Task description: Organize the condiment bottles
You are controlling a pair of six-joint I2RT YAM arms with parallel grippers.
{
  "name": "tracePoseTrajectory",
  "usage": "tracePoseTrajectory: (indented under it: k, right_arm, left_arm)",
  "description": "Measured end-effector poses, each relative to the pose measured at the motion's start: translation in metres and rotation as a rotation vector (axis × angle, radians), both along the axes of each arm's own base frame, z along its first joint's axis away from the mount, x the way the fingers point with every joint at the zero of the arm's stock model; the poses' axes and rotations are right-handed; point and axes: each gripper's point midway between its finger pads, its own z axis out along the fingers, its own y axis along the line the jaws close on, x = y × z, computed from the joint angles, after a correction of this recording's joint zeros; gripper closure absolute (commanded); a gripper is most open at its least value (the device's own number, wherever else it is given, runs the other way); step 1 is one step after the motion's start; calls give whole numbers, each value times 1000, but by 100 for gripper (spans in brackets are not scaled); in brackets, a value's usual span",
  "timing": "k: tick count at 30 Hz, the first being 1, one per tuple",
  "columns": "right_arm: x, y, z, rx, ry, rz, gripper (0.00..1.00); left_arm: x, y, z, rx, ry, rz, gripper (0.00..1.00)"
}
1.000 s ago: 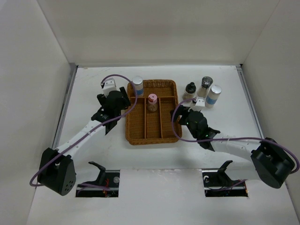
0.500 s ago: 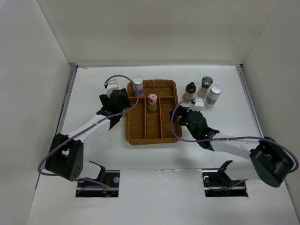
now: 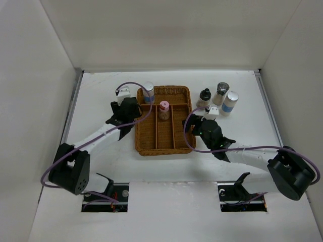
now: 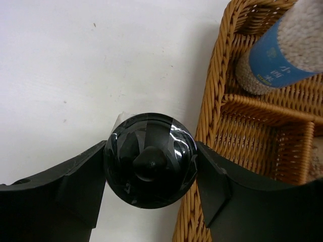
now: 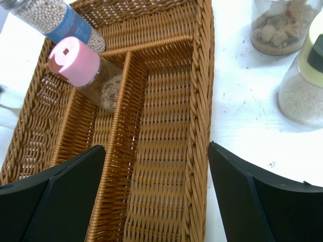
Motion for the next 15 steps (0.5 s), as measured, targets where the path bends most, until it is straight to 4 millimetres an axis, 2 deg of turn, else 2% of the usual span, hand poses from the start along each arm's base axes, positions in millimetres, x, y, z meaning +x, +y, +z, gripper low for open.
tracePoseTrajectory:
  k: [3,6,8,10,12,15]
  right_arm:
    - [0,0,-3,-4,6,1,11]
    - [0,0,-3,-4,6,1,11]
    - [0,0,-3,-4,6,1,12]
    - [0,0,-2,-3,5,1,13]
    - [-1,-1,0,5,0,-5,12]
    - [-4,-12,8,27,-26,-33,13]
  left_arm:
    - [-11,-6,33,18,-69,-20,59]
    - [-24,-17,75,23,-163,-53,59]
    - [-30,-35,100,1,-218,-94,59]
    - [-33,-56,116,-25,-250,-145,59]
    - [-38,-82,122,-55,-260,-210,59]
    - [-49,-123,111,-91,-225,-322,59]
